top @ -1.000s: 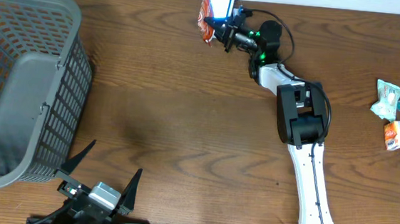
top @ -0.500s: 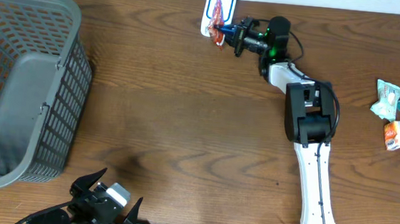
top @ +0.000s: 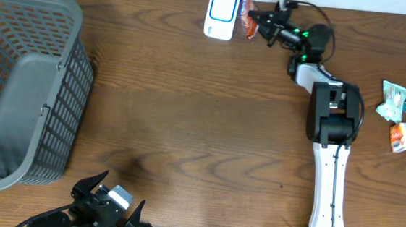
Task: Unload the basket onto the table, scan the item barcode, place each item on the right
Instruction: 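Carry the red bar right and drop it by the other items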
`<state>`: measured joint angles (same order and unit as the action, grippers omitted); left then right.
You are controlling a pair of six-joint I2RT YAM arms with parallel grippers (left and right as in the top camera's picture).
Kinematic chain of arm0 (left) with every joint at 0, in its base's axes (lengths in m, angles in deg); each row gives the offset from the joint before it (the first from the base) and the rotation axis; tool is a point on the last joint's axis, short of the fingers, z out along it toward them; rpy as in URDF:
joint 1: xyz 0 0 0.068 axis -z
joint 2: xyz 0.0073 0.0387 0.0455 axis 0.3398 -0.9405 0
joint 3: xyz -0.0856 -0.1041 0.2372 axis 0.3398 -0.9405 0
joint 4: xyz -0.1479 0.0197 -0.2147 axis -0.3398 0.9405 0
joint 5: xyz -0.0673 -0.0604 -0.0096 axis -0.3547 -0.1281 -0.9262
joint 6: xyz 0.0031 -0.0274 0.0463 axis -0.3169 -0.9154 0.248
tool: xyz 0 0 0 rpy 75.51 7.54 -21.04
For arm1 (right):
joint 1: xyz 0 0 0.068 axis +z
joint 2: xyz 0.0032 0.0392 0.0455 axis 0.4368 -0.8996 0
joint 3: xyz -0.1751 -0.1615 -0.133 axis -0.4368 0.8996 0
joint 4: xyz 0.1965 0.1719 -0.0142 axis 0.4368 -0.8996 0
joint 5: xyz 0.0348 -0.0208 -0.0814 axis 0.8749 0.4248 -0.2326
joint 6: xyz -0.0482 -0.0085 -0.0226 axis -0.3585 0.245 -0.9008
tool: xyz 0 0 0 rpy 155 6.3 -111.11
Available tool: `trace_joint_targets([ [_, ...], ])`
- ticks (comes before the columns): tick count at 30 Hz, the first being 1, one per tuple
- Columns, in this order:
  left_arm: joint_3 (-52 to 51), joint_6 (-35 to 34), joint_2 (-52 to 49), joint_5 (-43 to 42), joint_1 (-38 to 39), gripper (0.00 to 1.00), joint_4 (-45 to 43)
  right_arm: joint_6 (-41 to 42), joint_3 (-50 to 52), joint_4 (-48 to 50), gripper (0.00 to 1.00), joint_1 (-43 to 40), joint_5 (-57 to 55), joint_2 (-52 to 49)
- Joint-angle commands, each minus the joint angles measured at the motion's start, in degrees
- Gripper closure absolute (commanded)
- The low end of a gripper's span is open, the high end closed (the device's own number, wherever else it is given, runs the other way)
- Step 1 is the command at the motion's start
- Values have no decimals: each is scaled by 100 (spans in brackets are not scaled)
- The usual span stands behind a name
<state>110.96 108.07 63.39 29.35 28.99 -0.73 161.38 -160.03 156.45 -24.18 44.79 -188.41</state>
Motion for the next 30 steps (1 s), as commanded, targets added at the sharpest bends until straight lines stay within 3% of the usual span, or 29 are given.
trace_joint_targets([
  [1, 2, 94, 42, -31, 22, 2, -2, -992, -57, 131, 98, -271, 684, 741],
  [5, 2, 94, 42, -31, 22, 2, -2, -2184, -57, -260, 98, -549, 942, 1123],
  [10, 2, 94, 39, -31, 22, 2, -2, -3814, -55, -1469, 98, -1172, 1316, 1158],
  [19, 2, 94, 42, -31, 22, 2, -2, -4570, -55, -1132, 98, -2315, 1373, 1158],
  [23, 2, 94, 42, -31, 22, 2, -2, -5292, -55, -1794, 98, -2927, 1259, 1158],
  [25, 2, 94, 42, -31, 22, 2, -2, -5949, -55, -2813, 98, -3200, 1051, 1158],
  [27, 4, 94, 42, -31, 22, 3, -2, -6885, -55, -4437, 98, -3425, 584, 1161],
  [30, 2, 94, 42, -31, 22, 2, -2, -8179, -55, -7392, 96, -3713, -1176, 1161],
])
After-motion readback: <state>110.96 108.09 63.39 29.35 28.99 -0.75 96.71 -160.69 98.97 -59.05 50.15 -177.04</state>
